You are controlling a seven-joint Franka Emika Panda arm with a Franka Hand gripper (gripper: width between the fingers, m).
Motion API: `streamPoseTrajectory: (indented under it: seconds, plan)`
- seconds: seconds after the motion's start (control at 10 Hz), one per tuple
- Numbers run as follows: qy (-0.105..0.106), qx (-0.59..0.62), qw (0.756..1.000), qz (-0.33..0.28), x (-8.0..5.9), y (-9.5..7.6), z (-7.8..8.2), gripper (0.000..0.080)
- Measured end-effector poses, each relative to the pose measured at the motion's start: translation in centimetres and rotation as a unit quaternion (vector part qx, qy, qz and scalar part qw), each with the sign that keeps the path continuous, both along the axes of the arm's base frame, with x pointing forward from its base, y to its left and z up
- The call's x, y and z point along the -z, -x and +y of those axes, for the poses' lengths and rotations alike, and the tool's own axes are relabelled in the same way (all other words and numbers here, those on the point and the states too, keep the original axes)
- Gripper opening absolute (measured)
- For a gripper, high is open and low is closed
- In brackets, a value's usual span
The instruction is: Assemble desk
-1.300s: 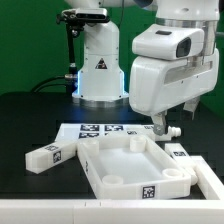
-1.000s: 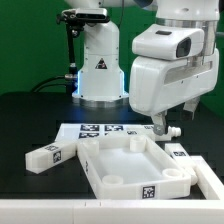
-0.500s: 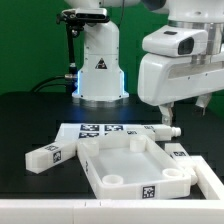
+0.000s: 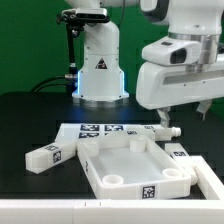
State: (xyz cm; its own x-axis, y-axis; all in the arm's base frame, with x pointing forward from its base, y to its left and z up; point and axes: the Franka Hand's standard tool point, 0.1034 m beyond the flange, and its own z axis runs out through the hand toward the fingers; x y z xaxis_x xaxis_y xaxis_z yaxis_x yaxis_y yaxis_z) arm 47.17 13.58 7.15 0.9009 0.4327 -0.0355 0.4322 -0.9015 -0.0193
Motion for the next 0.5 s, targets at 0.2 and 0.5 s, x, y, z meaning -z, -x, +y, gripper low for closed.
streamPoseTrajectory:
  seconds: [0.2,0.5]
  plan:
    - [0.0,0.05,0.999,0.006,2.4,2.9,0.4,0.065]
    - [-0.006,0.058,0.998,0.004,4.1,2.8,1.1,0.065]
